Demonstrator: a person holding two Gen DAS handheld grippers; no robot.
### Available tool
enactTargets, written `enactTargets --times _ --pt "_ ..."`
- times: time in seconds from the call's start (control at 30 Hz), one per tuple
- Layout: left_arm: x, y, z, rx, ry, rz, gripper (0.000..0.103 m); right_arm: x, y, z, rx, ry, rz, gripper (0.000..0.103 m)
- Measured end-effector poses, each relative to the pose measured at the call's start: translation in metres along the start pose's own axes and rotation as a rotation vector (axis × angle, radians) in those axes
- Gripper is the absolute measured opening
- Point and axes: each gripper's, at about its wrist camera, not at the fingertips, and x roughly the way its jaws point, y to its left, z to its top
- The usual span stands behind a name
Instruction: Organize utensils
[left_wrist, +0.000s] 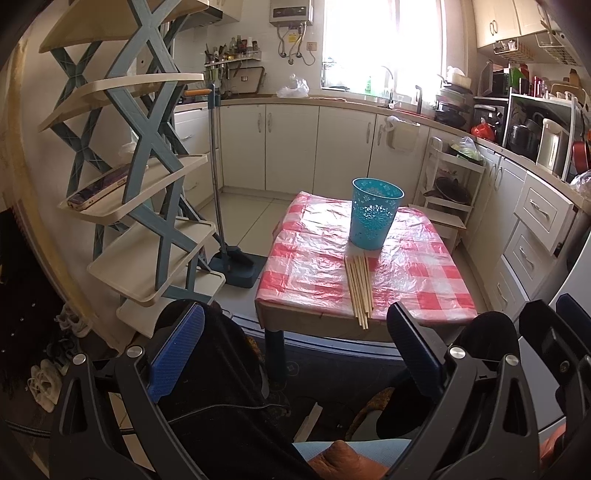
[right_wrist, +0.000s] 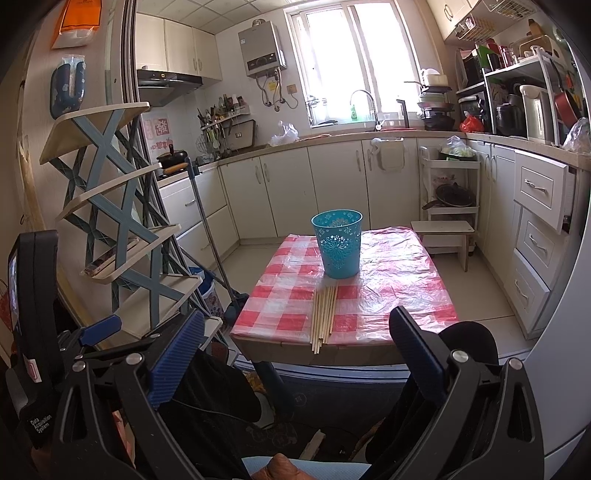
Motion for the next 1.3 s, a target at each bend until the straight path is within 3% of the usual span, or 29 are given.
enactTargets --times 0.13,0.27,0.5,0.57,0.83,1.07,1.3 --pt "0.012 0.005 0.002 -0.019 0.014 -0.016 0.095 0.008 -0.009 0.006 0.089 0.047 0.009 0.096" --pt "0.042 0.002 0.005 -0.017 0.066 -0.019 0.095 0.027 -0.019 0.008 0.061 0.052 -0.019 0.096" --pt "0.122 -0.006 0.020 -0.020 0.162 -0.029 0.095 0.122 -0.058 0.002 0.038 0.150 -0.091 0.094" --pt "0.144 -0.009 0.025 -0.014 0.182 -0.014 0.095 0.161 -0.070 -0.004 0.020 0.231 -0.098 0.073" --pt "0.233 -0.021 0.040 -0.048 0.268 0.030 0.095 0.325 -0.086 -0.013 0.028 0.417 -0.034 0.037" --pt "0.293 -0.032 0.041 -0.038 0.334 0.048 0.095 0.418 -0.090 -0.013 0.018 0.470 -0.071 0.021" --pt "0.331 -0.048 0.040 -0.014 0.369 0.054 0.095 0.436 -0.103 -0.011 -0.030 0.508 -0.047 0.014"
